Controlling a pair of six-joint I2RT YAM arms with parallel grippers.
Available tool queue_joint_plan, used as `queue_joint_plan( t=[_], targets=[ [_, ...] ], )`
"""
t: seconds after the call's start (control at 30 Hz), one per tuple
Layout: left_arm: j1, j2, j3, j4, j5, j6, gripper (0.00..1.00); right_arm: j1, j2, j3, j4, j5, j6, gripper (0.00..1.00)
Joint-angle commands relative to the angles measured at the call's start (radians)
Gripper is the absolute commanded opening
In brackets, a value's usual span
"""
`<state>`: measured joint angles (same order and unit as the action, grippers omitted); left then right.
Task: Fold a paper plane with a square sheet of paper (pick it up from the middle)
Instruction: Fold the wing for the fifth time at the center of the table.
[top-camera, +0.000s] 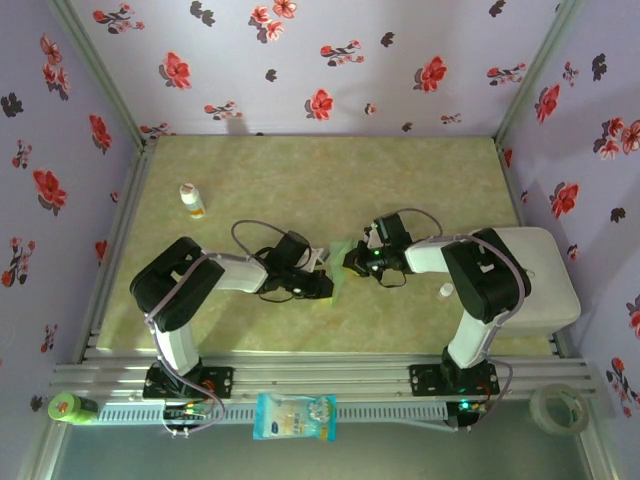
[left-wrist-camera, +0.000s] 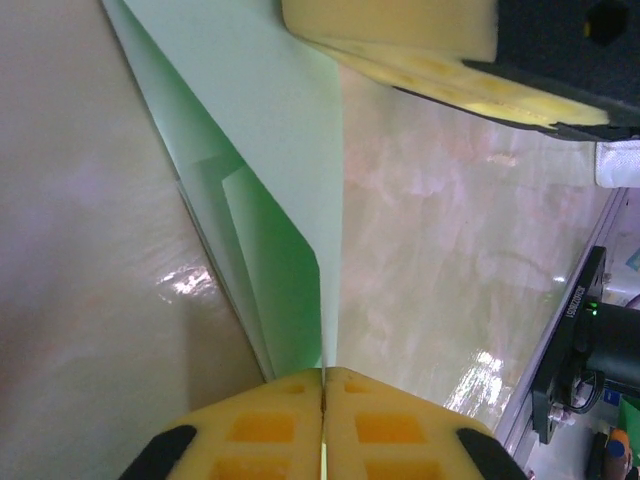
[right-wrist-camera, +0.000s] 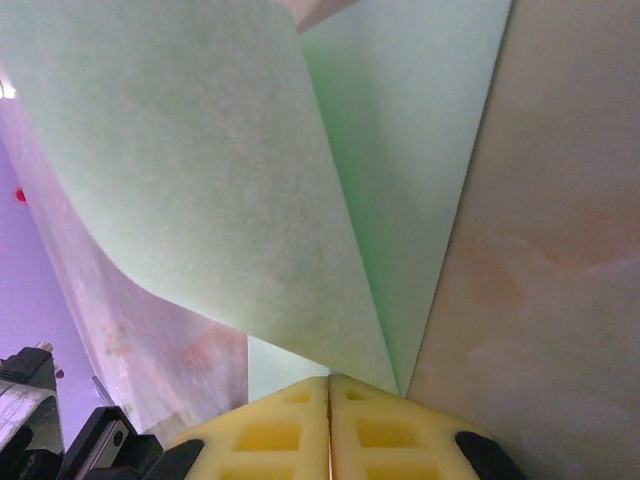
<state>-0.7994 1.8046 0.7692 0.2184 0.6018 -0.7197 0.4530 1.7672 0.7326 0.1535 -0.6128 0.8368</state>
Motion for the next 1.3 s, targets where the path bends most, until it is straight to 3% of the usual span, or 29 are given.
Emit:
queue_joint_plan(
  t=[0.0, 0.33, 0.7, 0.87, 0.93, 1.13, 1.27],
  targets=[
    [-0.018, -0.028, -0.022, -0.084, -0.003, 0.019, 0.11, 0.000, 0.026, -0.003, -0.101, 0.101, -0.019, 0.08],
    [-0.032, -0.030, -0.036, -0.077, -0.005, 0.012, 0.19, 0.002, 0.029, 0.001, -0.108, 0.103, -0.019, 0.08],
    [-0.037, -0.028, -0.036, -0.094, -0.006, 0.020, 0.03, 0.003, 0.033, -0.002, -0.111, 0.108, -0.018, 0.08],
    [-0.037, -0.042, -0.044, -0.103, -0.023, 0.015, 0.15, 0.003, 0.034, 0.001, -0.112, 0.108, -0.019, 0.08],
    [-0.037, -0.045, -0.046, -0.107, -0.023, 0.013, 0.16, 0.003, 0.035, 0.001, -0.114, 0.109, -0.019, 0.08],
    [-0.038, -0.043, -0.054, -0.104, -0.022, 0.016, 0.00, 0.003, 0.035, 0.002, -0.114, 0.110, -0.019, 0.08],
    [-0.038, -0.049, -0.064, -0.100, -0.018, 0.013, 0.01, 0.003, 0.037, 0.001, -0.116, 0.111, -0.021, 0.08]
  ],
)
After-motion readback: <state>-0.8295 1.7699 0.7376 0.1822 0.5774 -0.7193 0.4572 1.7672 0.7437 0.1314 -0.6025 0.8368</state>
